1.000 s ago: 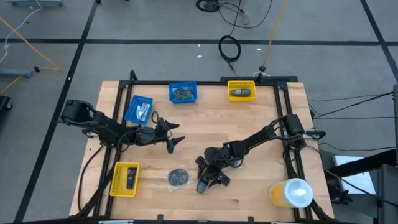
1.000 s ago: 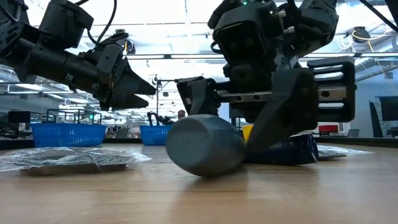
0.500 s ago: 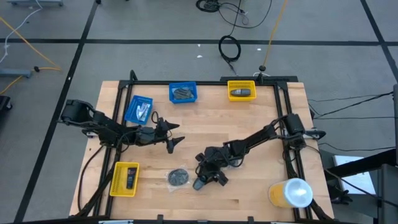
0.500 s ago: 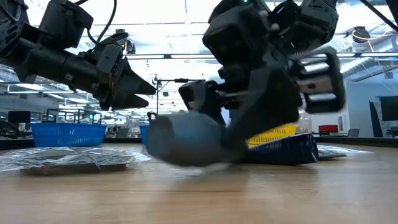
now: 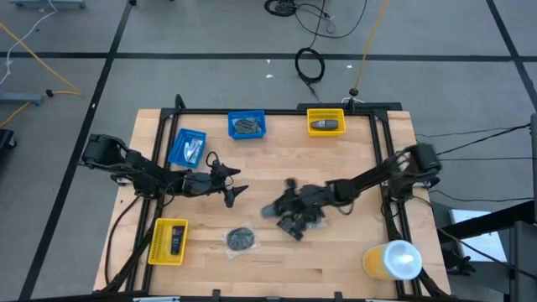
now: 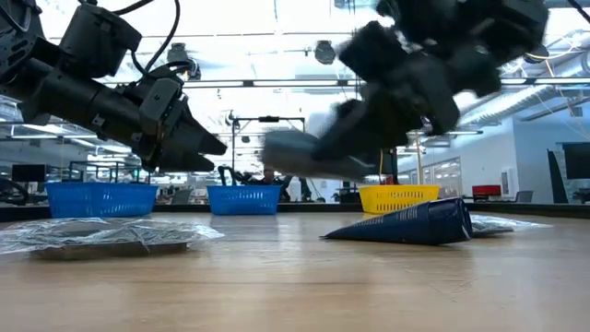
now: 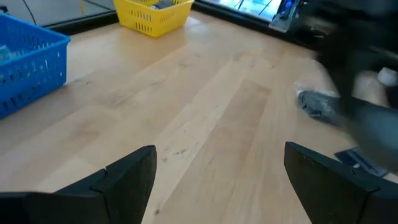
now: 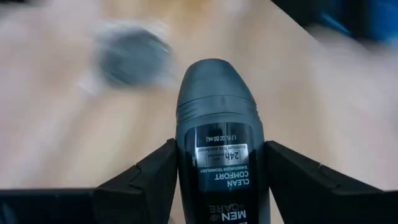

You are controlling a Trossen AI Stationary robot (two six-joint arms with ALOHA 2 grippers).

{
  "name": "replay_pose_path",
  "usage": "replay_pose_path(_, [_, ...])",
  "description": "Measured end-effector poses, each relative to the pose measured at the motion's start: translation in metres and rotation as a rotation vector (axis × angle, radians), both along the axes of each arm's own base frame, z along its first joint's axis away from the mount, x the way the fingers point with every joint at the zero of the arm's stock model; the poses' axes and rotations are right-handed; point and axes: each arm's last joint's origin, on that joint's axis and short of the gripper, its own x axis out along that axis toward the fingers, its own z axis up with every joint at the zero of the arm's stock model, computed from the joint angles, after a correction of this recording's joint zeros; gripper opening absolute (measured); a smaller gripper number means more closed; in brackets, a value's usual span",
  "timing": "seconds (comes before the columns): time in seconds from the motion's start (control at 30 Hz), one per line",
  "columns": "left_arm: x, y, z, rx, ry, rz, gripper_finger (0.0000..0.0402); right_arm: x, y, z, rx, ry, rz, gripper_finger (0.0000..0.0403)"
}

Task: Pick & Place Travel size toiletries
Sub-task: Put the black deodorant into the top yellow bin

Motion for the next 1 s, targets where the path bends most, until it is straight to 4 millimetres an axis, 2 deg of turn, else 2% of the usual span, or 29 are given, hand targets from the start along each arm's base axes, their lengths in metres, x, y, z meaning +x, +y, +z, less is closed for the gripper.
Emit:
replay_pose_path(0.23, [0.003,-0.004,0.005,0.010,-0.075,-0.019,0.0347,-0.075,-0.042,-0.004,-0.028,-0.017,-0.476,0.0211])
replay_pose_path(0.37, [0.016,-0.006,0.002,0.037,-0.111,-0.025,0.0347,-0.110,-0.076,-0.002,-0.050,-0.025,-0.741,0.0211])
replay_pose_path(0.43, [0.030,-0.008,0.000,0.054,-0.123,-0.030,0.0347,-0.120,-0.094,0.004,-0.045,-0.022,-0.821,0.0212])
replay_pose_path(0.63, [0.080,-0.016,-0.011,0.110,-0.112,-0.062,0.0347,-0.127,-0.144,0.039,-0.099,0.042,-0.920,0.0212])
replay_pose_path(0.8, [0.114,-0.023,-0.025,0.021,-0.118,-0.132,0.0347,-0.122,-0.184,0.061,-0.150,0.232,-0.937,0.0212])
replay_pose_path(1.0, [0.117,-0.029,-0.044,-0.223,-0.136,-0.016,0.0347,-0.105,-0.218,0.064,-0.235,0.476,-0.892,0.0212])
